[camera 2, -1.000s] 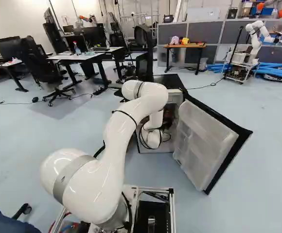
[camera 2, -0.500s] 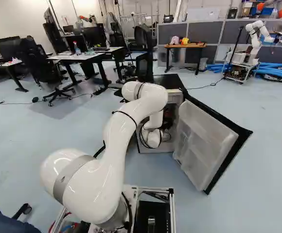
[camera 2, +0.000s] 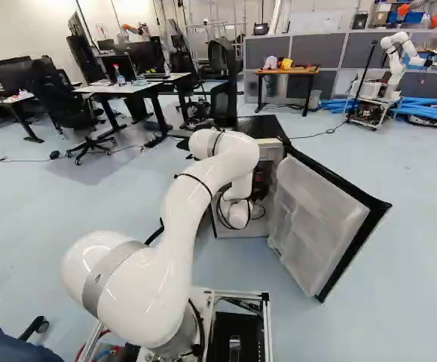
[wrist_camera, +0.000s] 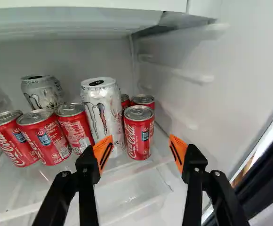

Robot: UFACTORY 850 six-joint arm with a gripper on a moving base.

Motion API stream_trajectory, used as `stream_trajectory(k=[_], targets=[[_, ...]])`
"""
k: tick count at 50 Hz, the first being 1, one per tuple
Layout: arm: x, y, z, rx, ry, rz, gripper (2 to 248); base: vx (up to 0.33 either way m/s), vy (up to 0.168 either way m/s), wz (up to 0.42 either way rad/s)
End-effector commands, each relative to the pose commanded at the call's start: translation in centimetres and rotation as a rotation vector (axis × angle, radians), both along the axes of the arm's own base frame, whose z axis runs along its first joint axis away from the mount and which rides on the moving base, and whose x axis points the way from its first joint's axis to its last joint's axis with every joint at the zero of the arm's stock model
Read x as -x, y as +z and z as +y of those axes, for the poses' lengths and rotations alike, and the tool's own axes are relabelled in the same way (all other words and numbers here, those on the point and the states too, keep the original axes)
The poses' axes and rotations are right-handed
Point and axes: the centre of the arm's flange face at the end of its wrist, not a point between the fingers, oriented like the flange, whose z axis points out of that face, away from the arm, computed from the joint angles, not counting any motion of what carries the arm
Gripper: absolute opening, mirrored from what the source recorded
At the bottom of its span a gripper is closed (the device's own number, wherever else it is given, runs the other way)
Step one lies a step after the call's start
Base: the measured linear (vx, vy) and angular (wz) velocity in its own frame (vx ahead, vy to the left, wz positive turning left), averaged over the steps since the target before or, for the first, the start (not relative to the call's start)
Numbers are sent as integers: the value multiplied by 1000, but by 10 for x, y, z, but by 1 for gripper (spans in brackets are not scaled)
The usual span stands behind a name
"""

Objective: Grab a drink from the fridge

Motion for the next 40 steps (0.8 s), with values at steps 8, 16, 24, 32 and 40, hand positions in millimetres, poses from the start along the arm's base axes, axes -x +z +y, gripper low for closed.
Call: stream_trajectory(k=[8, 16, 24, 32, 40], targets=[[-6, -2, 0, 4, 3, -11, 178, 0, 0, 0], [-12, -5, -1, 8, 5, -22, 178, 0, 0, 0], [-18, -8, -1, 12, 8, -34, 178, 0, 0, 0], [-24, -10, -1, 16, 11, -45, 178, 0, 0, 0], [-30, -13, -2, 20, 13, -57, 178, 0, 0, 0]])
